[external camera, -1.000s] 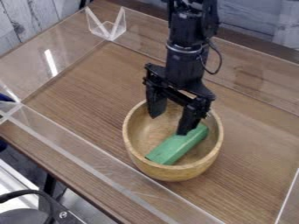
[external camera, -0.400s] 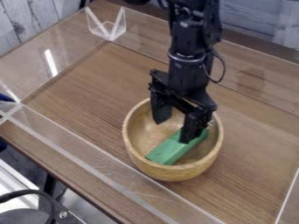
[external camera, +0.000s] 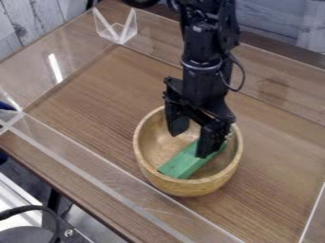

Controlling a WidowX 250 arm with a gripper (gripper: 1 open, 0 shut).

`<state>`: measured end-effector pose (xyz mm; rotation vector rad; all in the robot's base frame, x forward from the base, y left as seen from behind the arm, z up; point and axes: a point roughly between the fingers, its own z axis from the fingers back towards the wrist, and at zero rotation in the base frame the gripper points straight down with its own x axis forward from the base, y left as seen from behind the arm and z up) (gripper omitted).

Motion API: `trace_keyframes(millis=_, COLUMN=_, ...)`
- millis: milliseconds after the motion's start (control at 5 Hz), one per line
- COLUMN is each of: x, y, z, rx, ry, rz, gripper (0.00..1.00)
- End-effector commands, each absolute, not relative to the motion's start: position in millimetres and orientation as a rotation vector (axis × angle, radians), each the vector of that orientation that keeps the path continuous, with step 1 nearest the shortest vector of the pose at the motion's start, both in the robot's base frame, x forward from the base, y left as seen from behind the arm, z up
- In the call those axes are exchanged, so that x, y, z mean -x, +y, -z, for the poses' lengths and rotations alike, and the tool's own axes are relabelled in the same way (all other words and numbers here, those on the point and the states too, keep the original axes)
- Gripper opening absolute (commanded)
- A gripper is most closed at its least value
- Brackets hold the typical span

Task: Remove the green block from inside the brown bowl and put it on the table

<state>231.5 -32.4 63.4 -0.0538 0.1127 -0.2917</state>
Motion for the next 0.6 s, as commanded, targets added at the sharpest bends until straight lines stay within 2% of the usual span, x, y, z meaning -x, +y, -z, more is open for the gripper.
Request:
trace_keyframes(millis=0, x=-238.8, y=-36.0, z=-79.2, rx=0.058, ry=0.035, rz=0.319, gripper=1.0)
trace_keyframes(millis=400, x=-238.6, y=-36.3, z=-76.9, rx=0.063, ry=0.035, rz=0.326, gripper=1.0)
